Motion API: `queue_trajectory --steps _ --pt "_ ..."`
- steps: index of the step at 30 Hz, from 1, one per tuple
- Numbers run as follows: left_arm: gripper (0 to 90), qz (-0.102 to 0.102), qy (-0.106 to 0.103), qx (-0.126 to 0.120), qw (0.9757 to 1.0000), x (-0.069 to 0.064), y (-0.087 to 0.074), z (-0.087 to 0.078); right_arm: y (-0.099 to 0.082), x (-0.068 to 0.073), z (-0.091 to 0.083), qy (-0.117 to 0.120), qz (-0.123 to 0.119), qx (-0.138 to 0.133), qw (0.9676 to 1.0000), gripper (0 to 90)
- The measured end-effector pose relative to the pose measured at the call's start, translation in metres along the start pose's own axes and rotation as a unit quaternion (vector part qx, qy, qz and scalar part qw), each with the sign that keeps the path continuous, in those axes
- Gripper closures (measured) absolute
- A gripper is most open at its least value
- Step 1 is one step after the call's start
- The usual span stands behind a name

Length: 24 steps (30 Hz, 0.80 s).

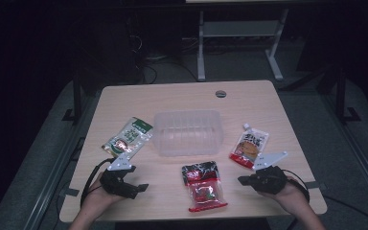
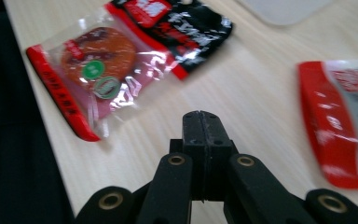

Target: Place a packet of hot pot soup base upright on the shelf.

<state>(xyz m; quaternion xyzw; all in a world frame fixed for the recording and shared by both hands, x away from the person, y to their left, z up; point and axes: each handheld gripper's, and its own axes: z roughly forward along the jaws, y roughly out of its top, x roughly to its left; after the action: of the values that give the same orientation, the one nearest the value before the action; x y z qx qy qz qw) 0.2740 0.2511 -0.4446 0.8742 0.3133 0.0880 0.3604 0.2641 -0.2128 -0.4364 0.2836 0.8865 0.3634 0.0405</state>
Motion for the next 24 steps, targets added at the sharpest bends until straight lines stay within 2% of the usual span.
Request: queue_trajectory --steps 4,12,16,19,24 --pt "13.8 -0.005 -0.006 -0.008 0.9999 -0.001 0.001 0.002 0.005 0.006 0.006 0.011 -0.011 0.005 0.9999 89.6" --pt "13.8 0.002 -0.007 -0.007 0.9999 -0.002 0.002 0.002 0.022 0.017 0.024 0.038 -0.040 0.017 0.9983 89.6" --pt "13.8 0.002 -0.008 -0.007 0.9999 -0.003 0.003 0.002 0.026 0.021 0.031 0.052 -0.042 0.025 0.9974 89.6" --pt "13.8 0.005 -0.009 -0.008 0.9999 -0.005 0.003 0.002 0.026 0.025 0.036 0.054 -0.060 0.036 0.9960 89.6" --pt "13.8 0.003 -0.011 -0.010 0.9999 -0.005 0.003 0.001 0.025 0.028 0.041 0.058 -0.066 0.048 0.9950 89.6"
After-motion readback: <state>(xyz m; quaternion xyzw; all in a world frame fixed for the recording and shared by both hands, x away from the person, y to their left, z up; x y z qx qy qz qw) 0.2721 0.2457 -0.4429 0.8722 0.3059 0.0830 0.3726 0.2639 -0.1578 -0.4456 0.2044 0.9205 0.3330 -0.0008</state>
